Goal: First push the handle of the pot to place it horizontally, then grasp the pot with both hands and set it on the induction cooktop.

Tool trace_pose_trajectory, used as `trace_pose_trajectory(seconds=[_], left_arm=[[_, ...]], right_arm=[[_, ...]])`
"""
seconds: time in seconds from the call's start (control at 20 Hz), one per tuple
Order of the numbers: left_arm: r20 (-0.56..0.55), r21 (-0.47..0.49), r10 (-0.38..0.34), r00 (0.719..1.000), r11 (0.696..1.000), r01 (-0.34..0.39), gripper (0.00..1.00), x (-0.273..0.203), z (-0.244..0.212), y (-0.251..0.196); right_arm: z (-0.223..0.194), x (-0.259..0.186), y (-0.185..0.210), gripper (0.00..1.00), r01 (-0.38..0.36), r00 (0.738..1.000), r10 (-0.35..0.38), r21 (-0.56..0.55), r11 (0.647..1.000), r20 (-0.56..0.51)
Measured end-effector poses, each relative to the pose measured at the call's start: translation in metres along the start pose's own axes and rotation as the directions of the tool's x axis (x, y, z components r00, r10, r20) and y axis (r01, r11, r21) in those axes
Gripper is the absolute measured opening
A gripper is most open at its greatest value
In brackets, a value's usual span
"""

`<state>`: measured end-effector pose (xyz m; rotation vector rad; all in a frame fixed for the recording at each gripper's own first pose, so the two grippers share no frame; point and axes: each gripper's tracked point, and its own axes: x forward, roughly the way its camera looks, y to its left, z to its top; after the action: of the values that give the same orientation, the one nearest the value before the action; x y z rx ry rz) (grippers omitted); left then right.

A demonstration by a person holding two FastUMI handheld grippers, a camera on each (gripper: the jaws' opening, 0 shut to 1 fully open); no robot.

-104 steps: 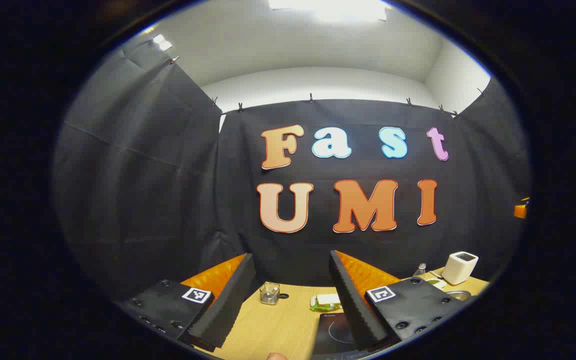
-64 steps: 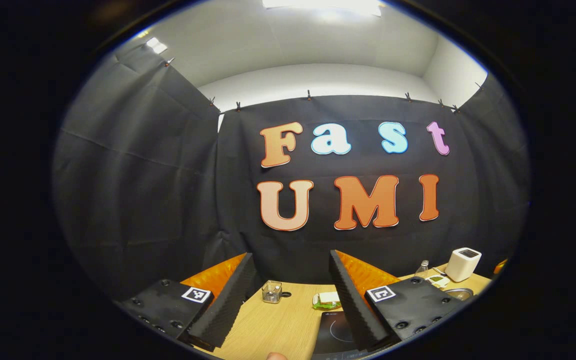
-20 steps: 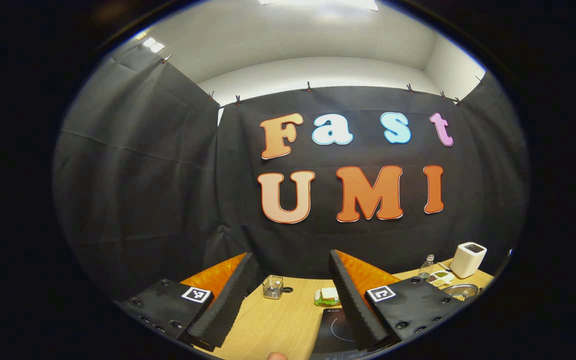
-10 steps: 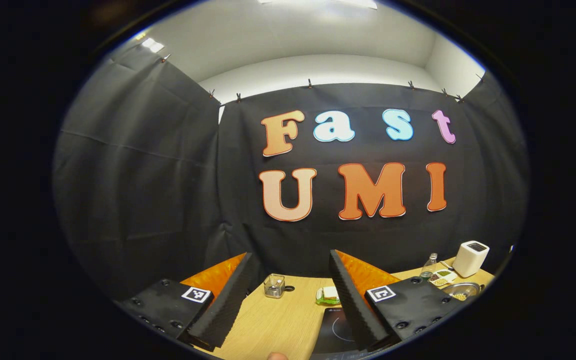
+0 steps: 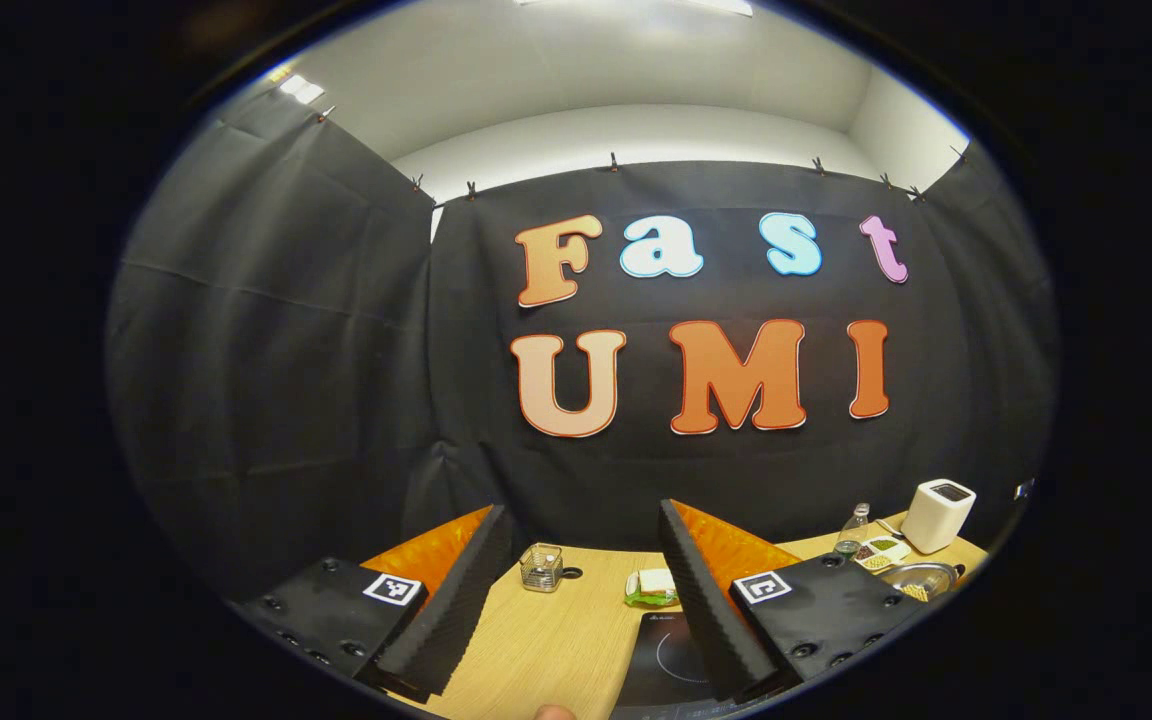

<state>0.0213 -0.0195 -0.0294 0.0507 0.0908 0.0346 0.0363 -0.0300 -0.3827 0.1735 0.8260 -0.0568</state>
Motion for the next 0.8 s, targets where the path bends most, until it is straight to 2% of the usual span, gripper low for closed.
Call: trace_pose_trajectory(seconds=[0.5, 0.8], left_arm=[[-0.056, 0.022, -0.039, 0.998, 0.999, 0.04, 0.99, 0.015, -0.026, -0.036], [-0.085, 0.026, -0.099, 0.991, 0.994, 0.102, 0.99, 0.021, -0.045, -0.077]], right_arm=[[0.016, 0.022, -0.014, 0.0, 0.013, 1.0, -0.013, 0.016, 1.0, -0.008], [0.028, 0.032, -0.024, 0.0, 0.024, 1.0, -0.024, 0.004, 1.0, 0.017]])
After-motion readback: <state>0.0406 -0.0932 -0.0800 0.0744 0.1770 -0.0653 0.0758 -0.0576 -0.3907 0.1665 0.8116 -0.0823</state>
